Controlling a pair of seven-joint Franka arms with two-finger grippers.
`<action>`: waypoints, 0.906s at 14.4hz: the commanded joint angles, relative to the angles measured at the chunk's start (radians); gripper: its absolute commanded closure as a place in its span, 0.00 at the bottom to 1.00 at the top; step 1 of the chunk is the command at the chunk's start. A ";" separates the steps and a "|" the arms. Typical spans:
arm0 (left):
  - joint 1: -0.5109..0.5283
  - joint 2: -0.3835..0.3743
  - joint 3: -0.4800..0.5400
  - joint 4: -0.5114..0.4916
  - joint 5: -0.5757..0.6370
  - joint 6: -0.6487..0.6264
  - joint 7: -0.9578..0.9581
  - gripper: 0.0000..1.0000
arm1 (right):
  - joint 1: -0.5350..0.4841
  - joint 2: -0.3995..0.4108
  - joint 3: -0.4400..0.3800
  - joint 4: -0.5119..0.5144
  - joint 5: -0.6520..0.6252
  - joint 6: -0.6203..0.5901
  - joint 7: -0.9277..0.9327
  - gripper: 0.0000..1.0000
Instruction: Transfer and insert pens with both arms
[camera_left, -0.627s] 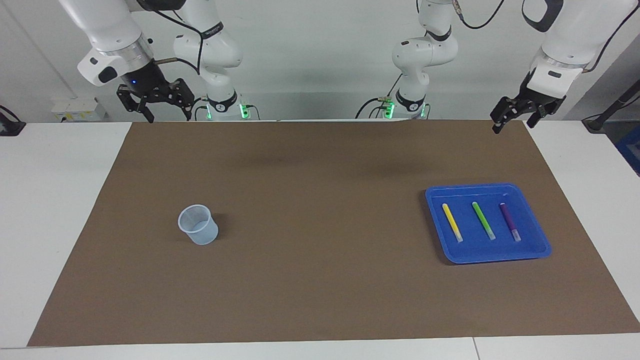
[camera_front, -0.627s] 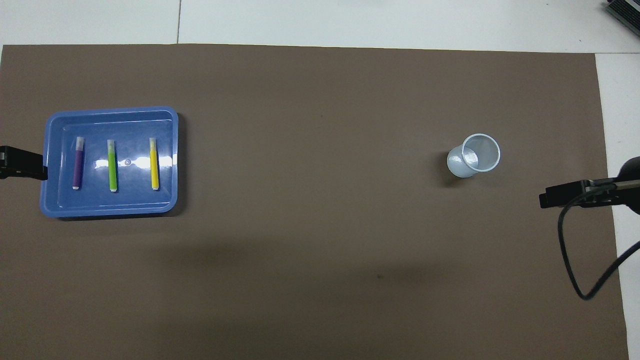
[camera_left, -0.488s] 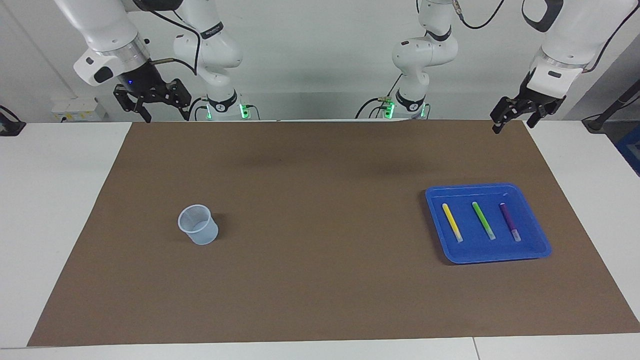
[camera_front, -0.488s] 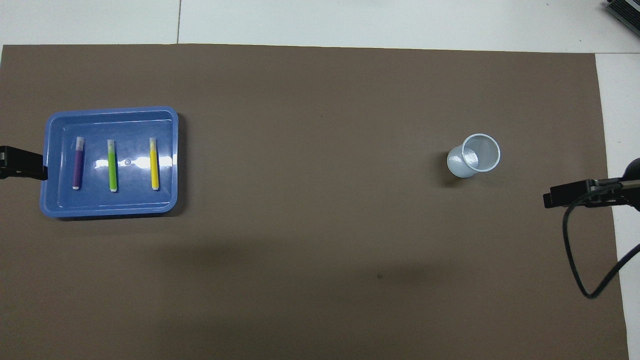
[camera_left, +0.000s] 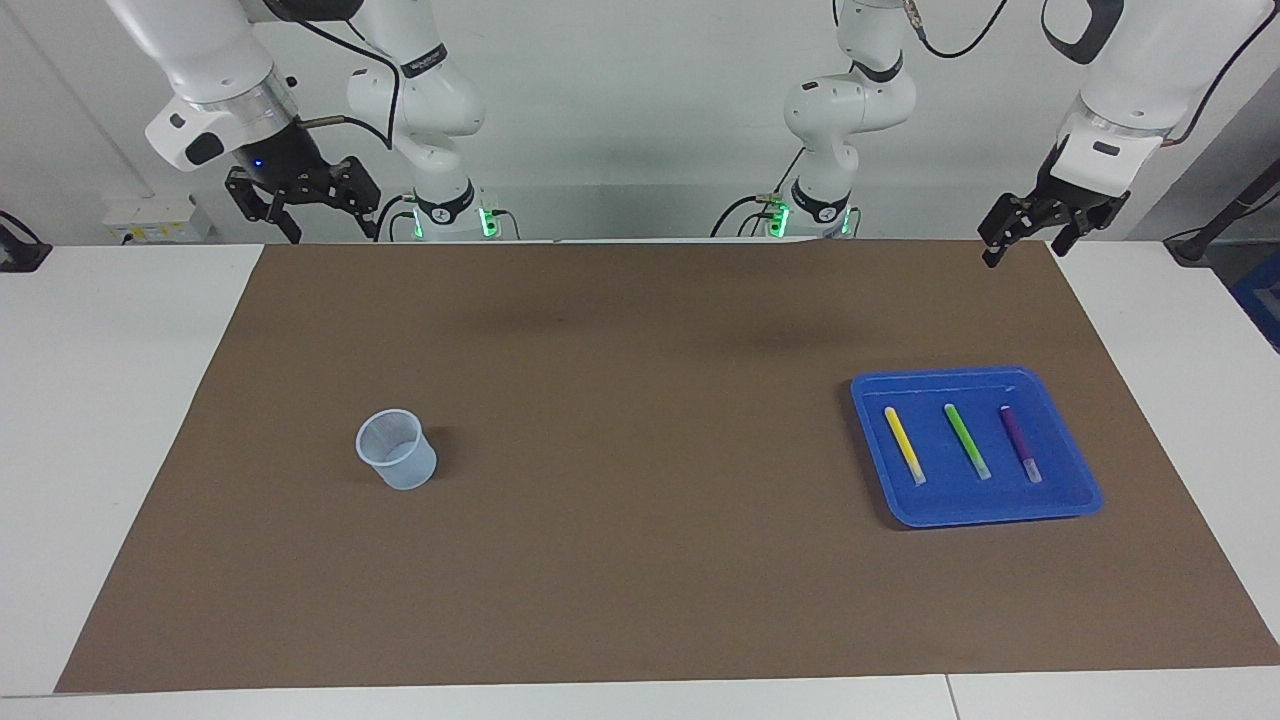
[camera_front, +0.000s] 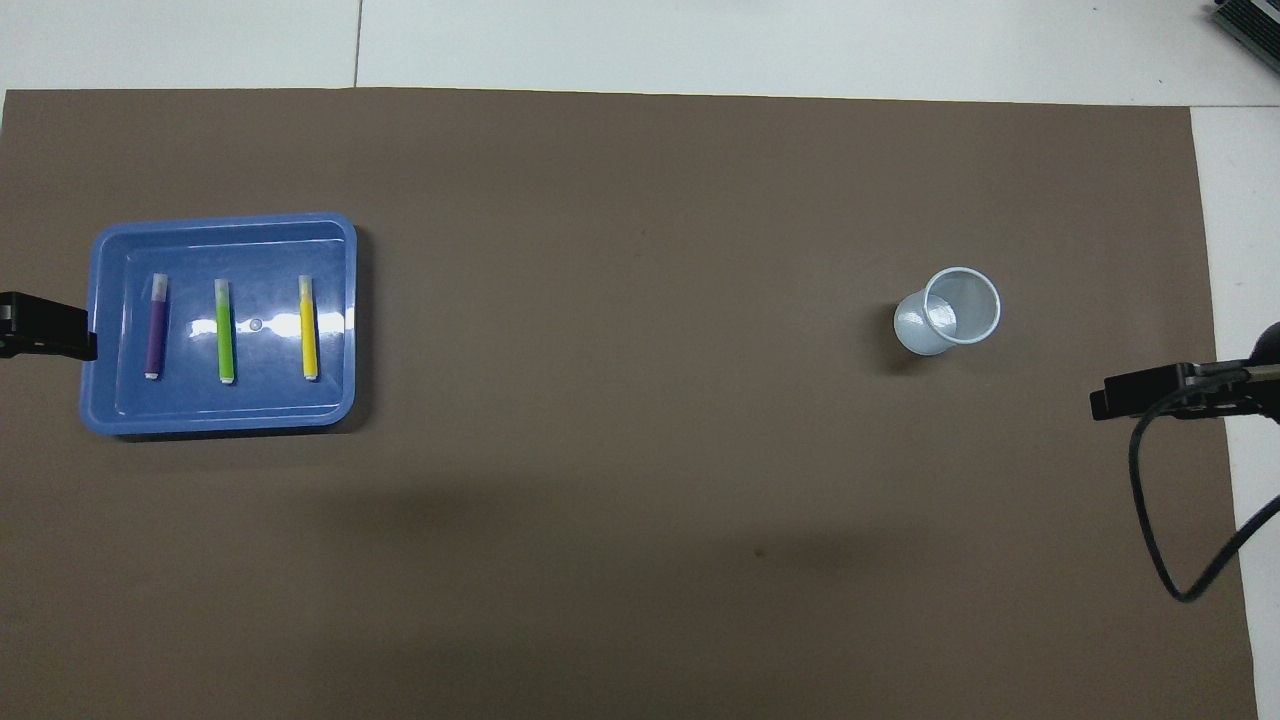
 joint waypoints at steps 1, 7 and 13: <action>-0.002 -0.025 0.017 -0.034 -0.006 0.023 0.015 0.00 | -0.015 -0.027 0.011 -0.025 -0.009 -0.009 0.003 0.00; -0.071 -0.087 0.001 -0.155 -0.009 0.031 0.024 0.03 | -0.017 -0.028 0.011 -0.025 -0.011 -0.018 0.008 0.00; -0.062 -0.163 0.010 -0.348 -0.038 0.241 0.022 0.12 | -0.026 -0.028 0.009 -0.027 -0.012 -0.008 0.008 0.00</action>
